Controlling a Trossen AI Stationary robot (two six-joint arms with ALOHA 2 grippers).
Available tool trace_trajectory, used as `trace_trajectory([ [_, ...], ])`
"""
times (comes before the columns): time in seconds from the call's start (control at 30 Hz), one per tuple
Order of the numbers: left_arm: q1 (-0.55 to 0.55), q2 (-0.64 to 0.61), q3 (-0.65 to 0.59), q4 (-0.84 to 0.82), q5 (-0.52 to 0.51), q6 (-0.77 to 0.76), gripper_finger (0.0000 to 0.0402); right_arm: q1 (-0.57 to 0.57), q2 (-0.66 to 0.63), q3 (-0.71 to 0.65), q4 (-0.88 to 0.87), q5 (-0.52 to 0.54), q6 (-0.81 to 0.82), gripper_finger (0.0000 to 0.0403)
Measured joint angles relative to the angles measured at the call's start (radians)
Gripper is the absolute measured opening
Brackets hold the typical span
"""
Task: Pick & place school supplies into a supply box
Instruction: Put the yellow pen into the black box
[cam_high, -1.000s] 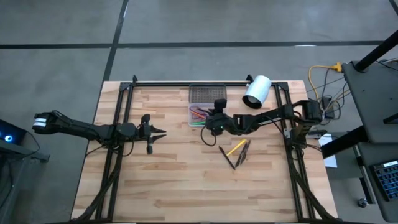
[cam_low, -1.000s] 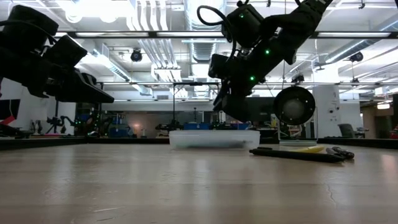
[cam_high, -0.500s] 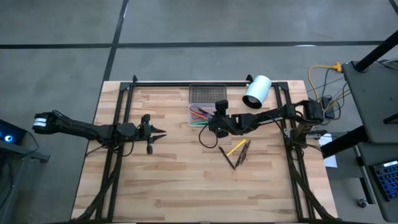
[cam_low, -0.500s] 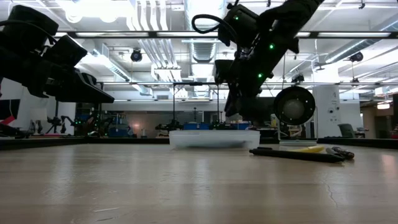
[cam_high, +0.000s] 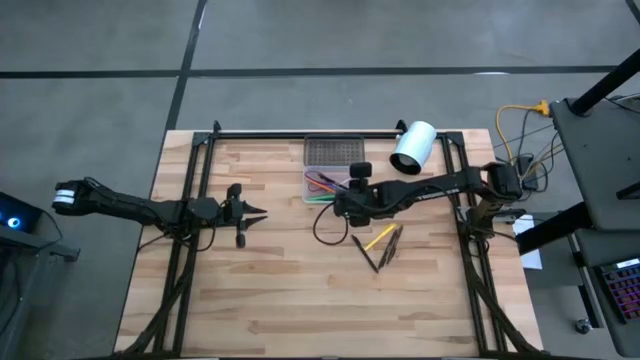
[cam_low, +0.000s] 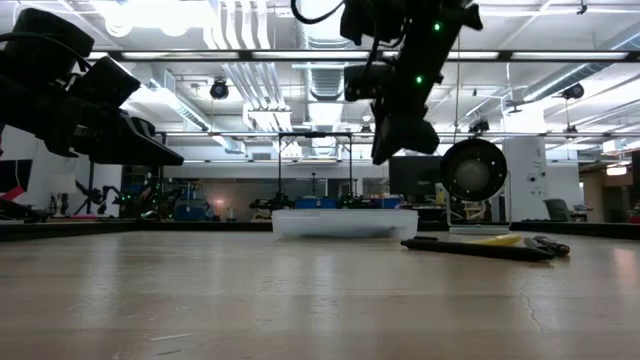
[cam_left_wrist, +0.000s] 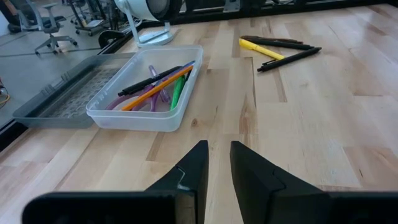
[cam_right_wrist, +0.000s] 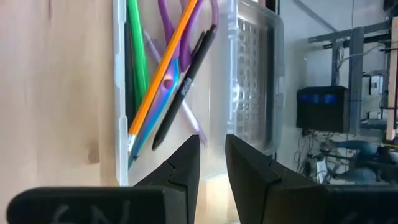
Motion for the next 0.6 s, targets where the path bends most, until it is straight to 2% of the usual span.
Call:
trace_trajectory([
  [0.1,0.0,0.0,0.0,0.0,0.0,0.0,0.0052,0.007,0.0,0.045,-0.106,-0.016,0.056,0.0068],
  [0.17,0.0,0.0,0.0,0.0,0.0,0.0,0.0052,0.01,0.0,0.07,-0.191,-0.082,0.09,0.0068],
  [0.3,0.0,0.0,0.0,0.0,0.0,0.0,0.0052,0.009,-0.002,0.098,-0.299,-0.362,0.142,0.0068],
  [0.47,0.0,0.0,0.0,0.0,0.0,0.0,0.0052,0.014,-0.027,0.099,-0.335,-0.735,-0.072,0.0068],
  [0.53,0.0,0.0,0.0,0.0,0.0,0.0,0.0052,0.019,-0.036,0.098,-0.358,-0.815,-0.139,0.0068],
  [0.6,0.0,0.0,0.0,0.0,0.0,0.0,0.0052,0.02,-0.044,0.098,-0.368,-0.833,-0.158,0.0068],
])
